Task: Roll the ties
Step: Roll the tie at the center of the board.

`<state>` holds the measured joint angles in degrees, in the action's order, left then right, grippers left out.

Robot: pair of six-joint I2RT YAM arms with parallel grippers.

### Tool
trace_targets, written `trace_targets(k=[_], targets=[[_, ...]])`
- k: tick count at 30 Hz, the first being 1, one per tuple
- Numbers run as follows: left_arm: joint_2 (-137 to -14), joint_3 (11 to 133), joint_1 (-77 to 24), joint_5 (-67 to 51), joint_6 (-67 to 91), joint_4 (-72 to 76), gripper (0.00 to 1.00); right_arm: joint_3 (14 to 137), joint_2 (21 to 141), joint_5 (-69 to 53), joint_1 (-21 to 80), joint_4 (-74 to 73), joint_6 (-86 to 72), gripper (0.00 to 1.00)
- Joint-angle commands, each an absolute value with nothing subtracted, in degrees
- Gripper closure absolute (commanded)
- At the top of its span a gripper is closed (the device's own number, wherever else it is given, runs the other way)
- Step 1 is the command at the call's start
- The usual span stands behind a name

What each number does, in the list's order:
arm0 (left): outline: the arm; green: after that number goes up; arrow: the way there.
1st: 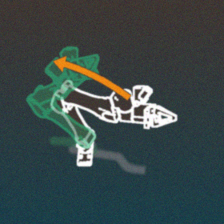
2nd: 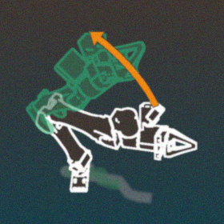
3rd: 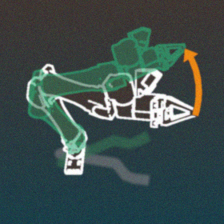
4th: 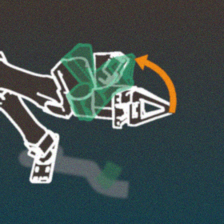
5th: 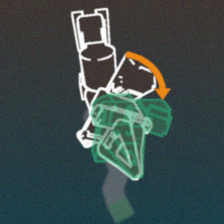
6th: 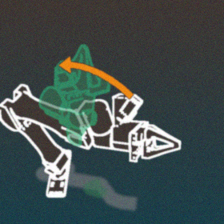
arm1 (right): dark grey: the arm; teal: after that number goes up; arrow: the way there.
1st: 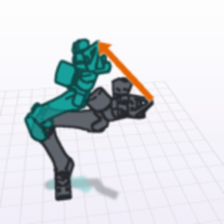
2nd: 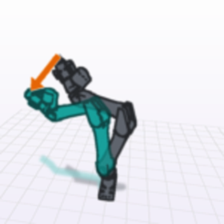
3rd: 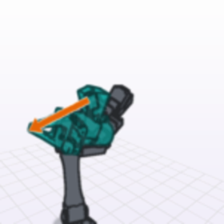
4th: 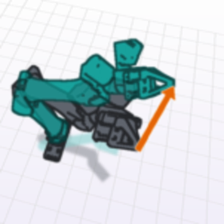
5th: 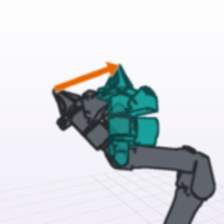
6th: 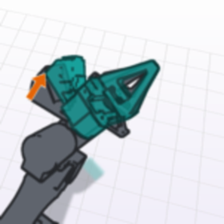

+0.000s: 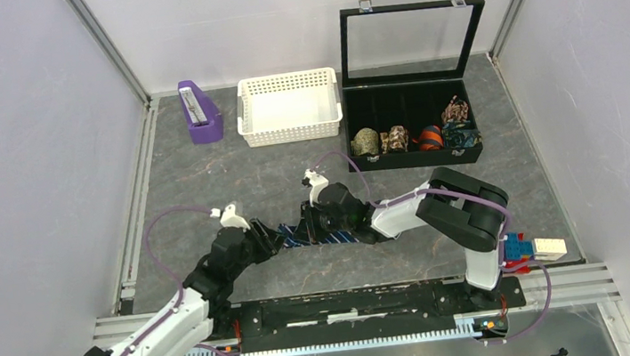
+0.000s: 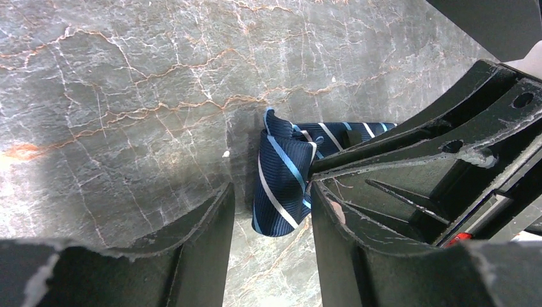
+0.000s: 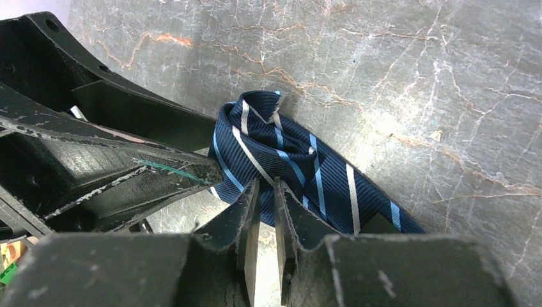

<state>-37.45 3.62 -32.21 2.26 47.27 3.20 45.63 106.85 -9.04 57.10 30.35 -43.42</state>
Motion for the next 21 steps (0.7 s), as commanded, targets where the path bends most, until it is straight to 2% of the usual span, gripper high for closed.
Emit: trace_targets(k=[1,16,21], targets=[[-37.7,3.0,-32.0,2.0,46.9,8.3,0.46,47.3,107.7,-9.7,56.9,32.2,-43.0,0.80],[-45.6,1.7,-32.0,0.2,48.6,17.0,0.56,48.4,108.2,-9.8,56.8,31.5,-43.0,0.80],[-47.9,1.3,-32.0,0.2,48.5,20.3,0.62,48.6,108.3,-9.9,56.9,31.2,-43.0,0.80]])
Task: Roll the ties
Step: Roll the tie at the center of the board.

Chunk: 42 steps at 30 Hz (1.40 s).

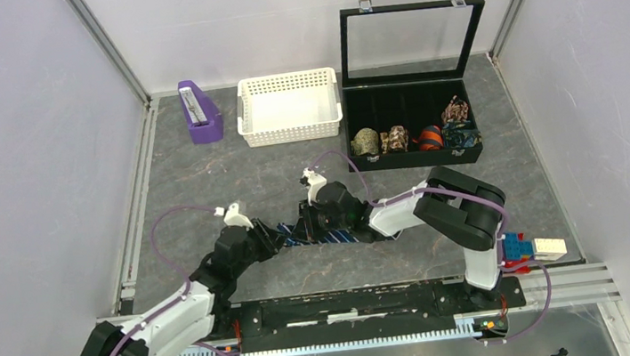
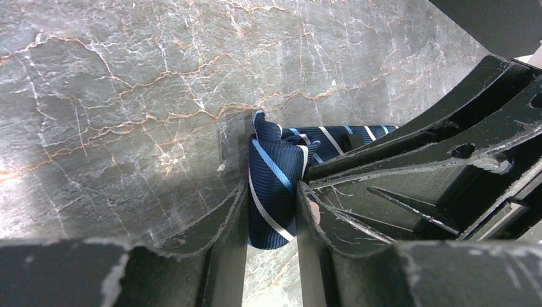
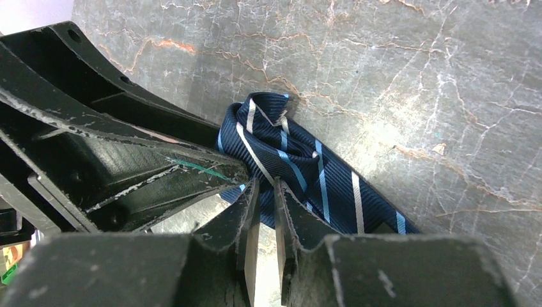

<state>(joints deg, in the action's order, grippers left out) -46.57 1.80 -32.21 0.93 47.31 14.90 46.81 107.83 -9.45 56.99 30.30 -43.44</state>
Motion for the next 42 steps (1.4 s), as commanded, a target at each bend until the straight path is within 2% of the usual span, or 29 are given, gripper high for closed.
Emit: trace_targets(k=[1,7,12,18,25,32,42], targets=[[-48.1,1.3,-32.0,-1.3,48.4,20.8,0.65,48.6,108.3,-9.9,56.9,31.1,-43.0,0.80],[-48.2,1.7,-32.0,-2.7,47.4,21.2,0.80,48.8,107.9,-9.9,56.8,30.6,-42.7,0.80],[-46.7,3.7,-32.0,-3.6,46.6,16.7,0.82,49.2,107.0,-10.0,56.9,29.9,-42.4,0.79],[-45.0,7.9,-32.0,-0.5,44.9,4.4,0.83,49.7,104.7,-9.9,56.9,28.5,-41.3,0.75],[-46.3,10.4,-32.0,-0.3,44.8,0.8,0.85,48.7,103.3,-9.1,56.9,28.4,-41.2,0.73],[-45.9,12.9,-32.0,-0.3,44.1,-3.3,0.85,48.0,104.3,-8.5,57.0,29.0,-41.4,0.82],[-44.7,15.7,-32.1,1.9,42.9,-8.6,0.86,48.8,107.0,-8.9,58.3,29.9,-42.0,0.90]])
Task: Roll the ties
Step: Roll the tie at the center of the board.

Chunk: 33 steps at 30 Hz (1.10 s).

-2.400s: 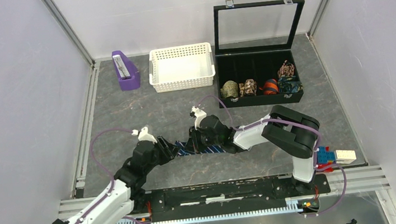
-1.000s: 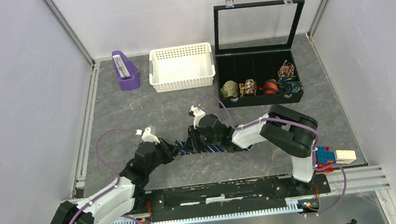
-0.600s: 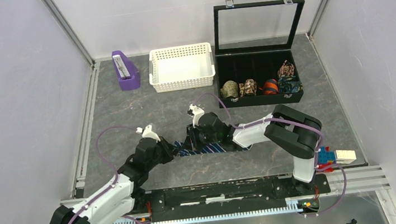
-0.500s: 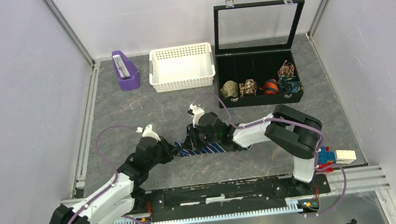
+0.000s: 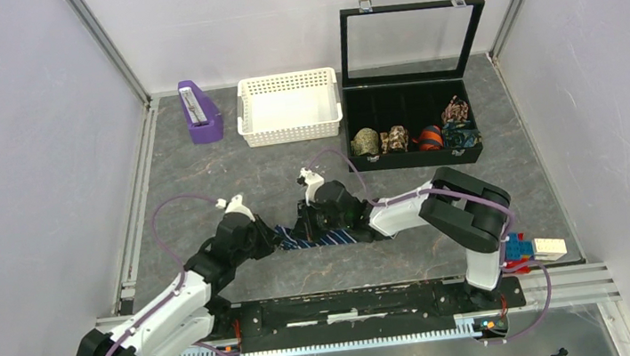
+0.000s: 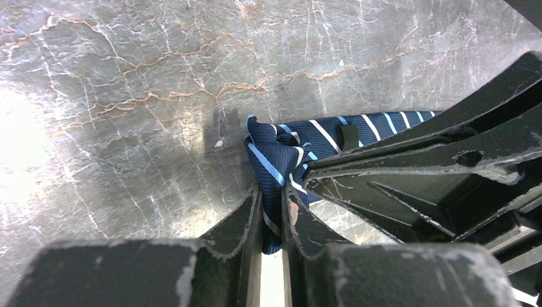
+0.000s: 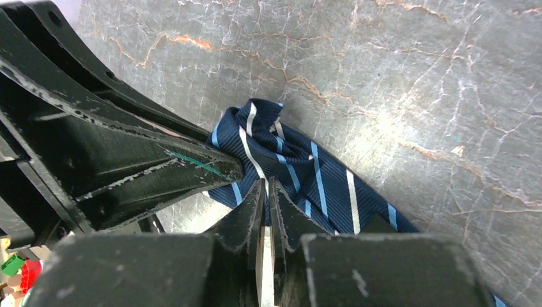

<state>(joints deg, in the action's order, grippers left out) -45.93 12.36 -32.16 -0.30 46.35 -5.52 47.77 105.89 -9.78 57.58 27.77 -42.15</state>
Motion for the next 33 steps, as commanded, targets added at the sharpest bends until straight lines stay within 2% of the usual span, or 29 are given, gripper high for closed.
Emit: trace_targets(k=[1,33], targets=[[-44.5,16.2,-32.1,2.1,42.7,-9.5,0.86,48.8,107.1,-8.9,58.4,30.1,-42.1,0.90],[-50.0,24.5,-33.0,6.1,38.7,-22.3,0.86,53.5,112.7,-11.9,60.6,34.5,-44.7,0.90]])
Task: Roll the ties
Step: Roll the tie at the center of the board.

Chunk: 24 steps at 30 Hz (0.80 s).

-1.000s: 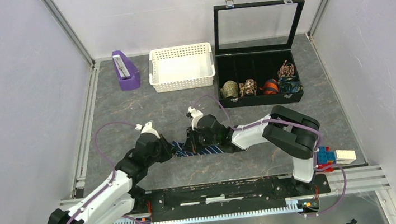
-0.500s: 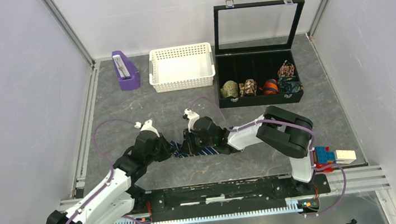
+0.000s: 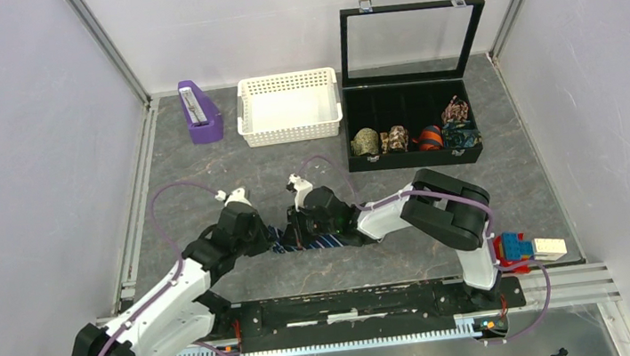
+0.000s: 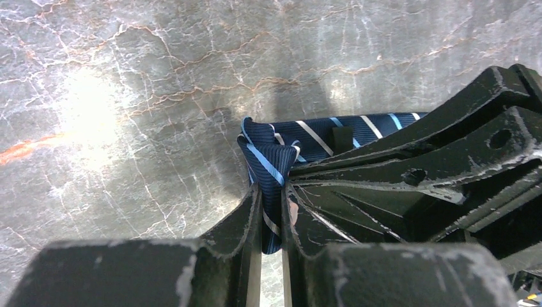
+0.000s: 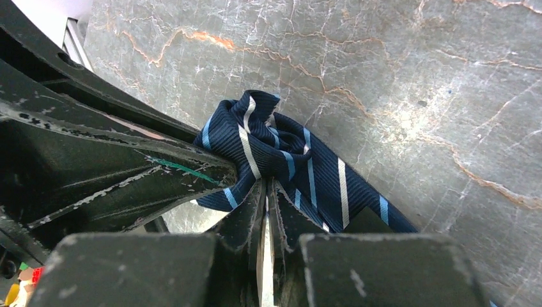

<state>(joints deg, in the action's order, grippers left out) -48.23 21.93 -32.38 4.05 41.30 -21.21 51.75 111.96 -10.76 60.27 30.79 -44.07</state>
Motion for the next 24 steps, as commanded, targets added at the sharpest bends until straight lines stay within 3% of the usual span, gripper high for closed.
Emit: trace_targets(k=[1,24], targets=[[-50.7,24.7,-33.2,6.3,38.8,-22.3,0.86,53.4,112.8,-12.0,60.6,34.7,-44.8,0.90],[-62.4,33.2,-44.2,13.9,42.9,-24.8,0.84,49.2,110.1,-12.2,59.5,36.3,-44.6,0.90]])
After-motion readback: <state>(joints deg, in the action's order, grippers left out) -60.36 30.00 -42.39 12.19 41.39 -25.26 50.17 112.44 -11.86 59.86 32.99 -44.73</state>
